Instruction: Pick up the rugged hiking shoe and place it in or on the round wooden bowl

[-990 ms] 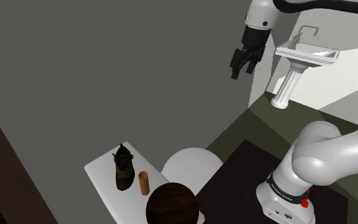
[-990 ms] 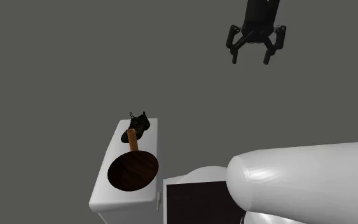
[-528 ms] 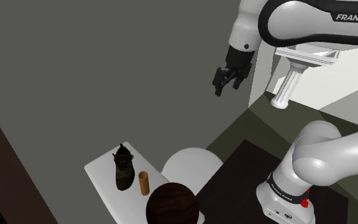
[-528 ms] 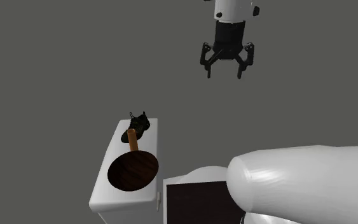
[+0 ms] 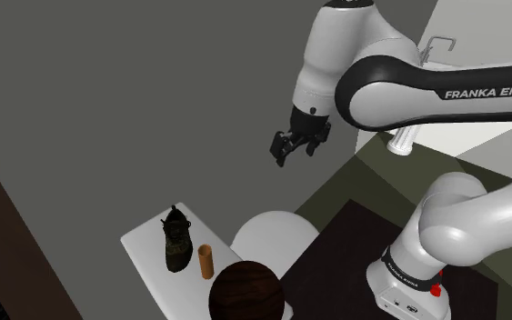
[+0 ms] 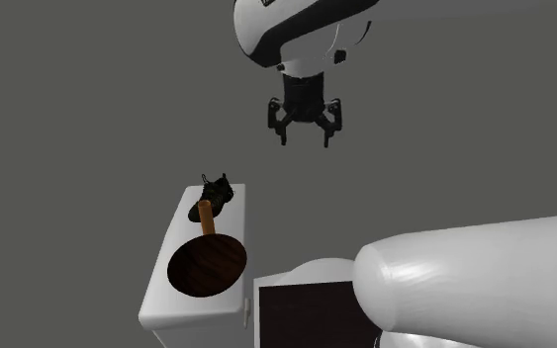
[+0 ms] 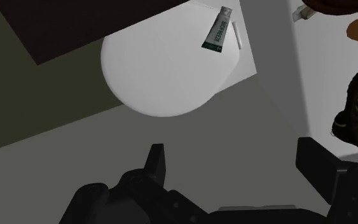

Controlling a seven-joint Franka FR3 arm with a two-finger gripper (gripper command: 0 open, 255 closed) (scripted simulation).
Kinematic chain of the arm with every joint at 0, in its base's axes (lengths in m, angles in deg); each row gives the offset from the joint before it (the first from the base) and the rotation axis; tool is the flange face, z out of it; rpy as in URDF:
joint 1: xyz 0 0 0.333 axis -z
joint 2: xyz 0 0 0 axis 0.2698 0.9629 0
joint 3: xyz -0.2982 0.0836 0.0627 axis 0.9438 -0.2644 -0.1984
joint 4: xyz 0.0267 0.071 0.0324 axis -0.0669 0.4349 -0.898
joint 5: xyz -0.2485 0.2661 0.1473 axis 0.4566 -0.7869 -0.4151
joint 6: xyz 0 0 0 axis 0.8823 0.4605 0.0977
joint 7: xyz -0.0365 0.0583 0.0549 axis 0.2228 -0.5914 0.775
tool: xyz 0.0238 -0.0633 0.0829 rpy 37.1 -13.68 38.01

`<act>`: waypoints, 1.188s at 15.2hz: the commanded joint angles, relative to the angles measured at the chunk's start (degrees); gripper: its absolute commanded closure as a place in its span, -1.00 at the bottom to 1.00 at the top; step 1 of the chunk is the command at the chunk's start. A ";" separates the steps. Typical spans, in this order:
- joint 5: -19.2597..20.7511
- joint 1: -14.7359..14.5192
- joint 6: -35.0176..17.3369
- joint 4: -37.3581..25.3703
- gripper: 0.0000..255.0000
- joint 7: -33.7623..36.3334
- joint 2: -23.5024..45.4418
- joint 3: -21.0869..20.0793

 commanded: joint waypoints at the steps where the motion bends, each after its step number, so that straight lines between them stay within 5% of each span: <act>1: -0.49 0.04 -3.07 0.13 -1.00 4.20 2.00 -3.63; 6: 0.77 2.32 -11.30 -0.93 -1.00 14.71 9.58 -13.05; 11: 6.85 8.11 -18.10 -4.74 -1.00 27.59 19.63 -24.13; 15: 18.07 16.10 -20.94 -9.95 -1.00 41.53 30.30 -35.26; 18: 34.36 21.92 -18.61 -15.75 -1.00 56.71 43.29 -43.88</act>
